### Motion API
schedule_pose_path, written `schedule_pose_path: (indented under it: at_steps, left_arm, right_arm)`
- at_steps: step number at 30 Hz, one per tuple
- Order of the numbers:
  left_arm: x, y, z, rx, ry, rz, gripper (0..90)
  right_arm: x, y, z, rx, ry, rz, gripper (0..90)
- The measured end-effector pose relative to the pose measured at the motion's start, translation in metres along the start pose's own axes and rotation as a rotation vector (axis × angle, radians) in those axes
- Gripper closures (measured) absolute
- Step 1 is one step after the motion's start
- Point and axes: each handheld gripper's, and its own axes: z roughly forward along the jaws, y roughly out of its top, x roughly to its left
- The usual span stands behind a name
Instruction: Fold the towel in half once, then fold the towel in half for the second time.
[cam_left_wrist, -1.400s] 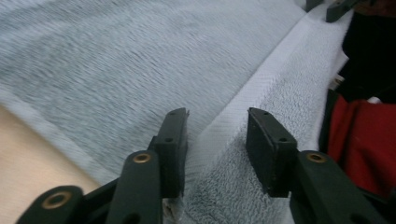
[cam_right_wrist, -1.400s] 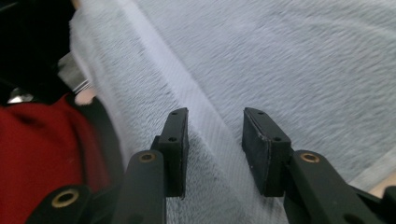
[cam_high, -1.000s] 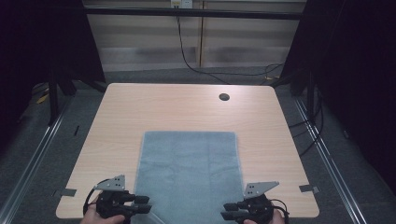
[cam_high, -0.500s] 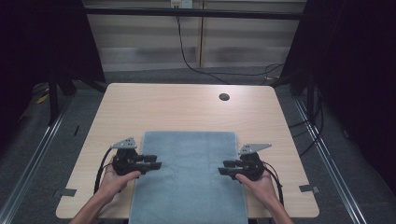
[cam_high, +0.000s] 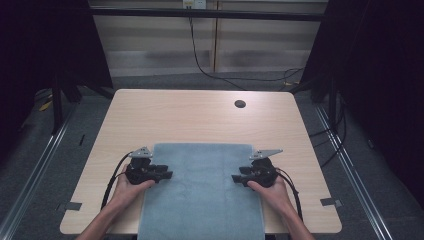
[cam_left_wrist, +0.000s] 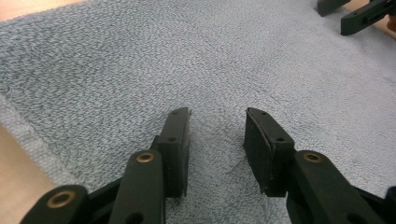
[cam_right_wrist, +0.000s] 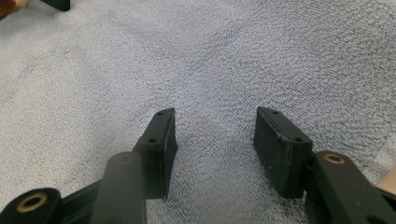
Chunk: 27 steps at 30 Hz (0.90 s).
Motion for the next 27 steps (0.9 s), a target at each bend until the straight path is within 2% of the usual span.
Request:
schedule_pose_path:
  at_steps: [1,4,6,7,10,13,14,16,18,19,21,23,27]
  left_arm:
    - [-0.003,-0.001,-0.002,0.007,0.002,0.005,60.8]
    - [-0.015,-0.008,-0.007,0.026,0.004,0.024,60.8]
    - [-0.018,-0.010,-0.008,0.023,-0.001,0.024,60.8]
    - [-0.023,-0.015,-0.012,0.021,-0.017,0.020,60.8]
    - [-0.025,-0.022,-0.015,-0.003,-0.035,-0.003,60.5]
    - [-0.037,-0.030,-0.021,0.013,-0.035,0.004,59.3]
    - [-0.037,-0.030,-0.021,0.013,-0.035,0.004,59.3]
    - [-0.048,-0.035,-0.027,0.042,-0.045,0.018,59.3]
    - [-0.054,-0.037,-0.030,0.052,-0.062,0.018,55.5]
    - [-0.055,-0.037,-0.031,0.052,-0.068,0.031,54.6]
    - [-0.053,-0.034,-0.033,0.048,-0.082,0.025,53.9]
    - [-0.047,-0.028,-0.033,0.026,-0.090,0.013,52.8]
    - [-0.038,-0.013,-0.039,-0.013,-0.062,0.000,47.7]
  right_arm:
    - [0.005,-0.004,-0.002,-0.008,-0.002,-0.003,48.9]
    - [0.011,-0.011,-0.006,-0.012,0.014,0.006,49.0]
    - [0.013,-0.013,-0.007,-0.013,0.020,0.006,49.1]
    - [0.017,-0.019,-0.011,-0.017,0.029,0.005,49.1]
    - [0.024,-0.025,-0.015,-0.007,0.044,-0.001,49.0]
    - [0.030,-0.030,-0.020,0.002,0.071,-0.003,49.0]
    - [0.032,-0.032,-0.021,0.003,0.073,-0.007,49.0]
    - [0.036,-0.036,-0.024,0.009,0.084,-0.005,49.0]
    - [0.040,-0.038,-0.027,0.020,0.096,0.003,48.8]
    - [0.041,-0.038,-0.028,0.033,0.104,-0.001,48.1]
    - [0.041,-0.035,-0.029,0.033,0.113,0.001,45.7]
    - [0.037,-0.030,-0.032,0.016,0.093,-0.001,44.0]
    - [0.024,-0.014,-0.036,-0.039,0.055,0.005,43.1]
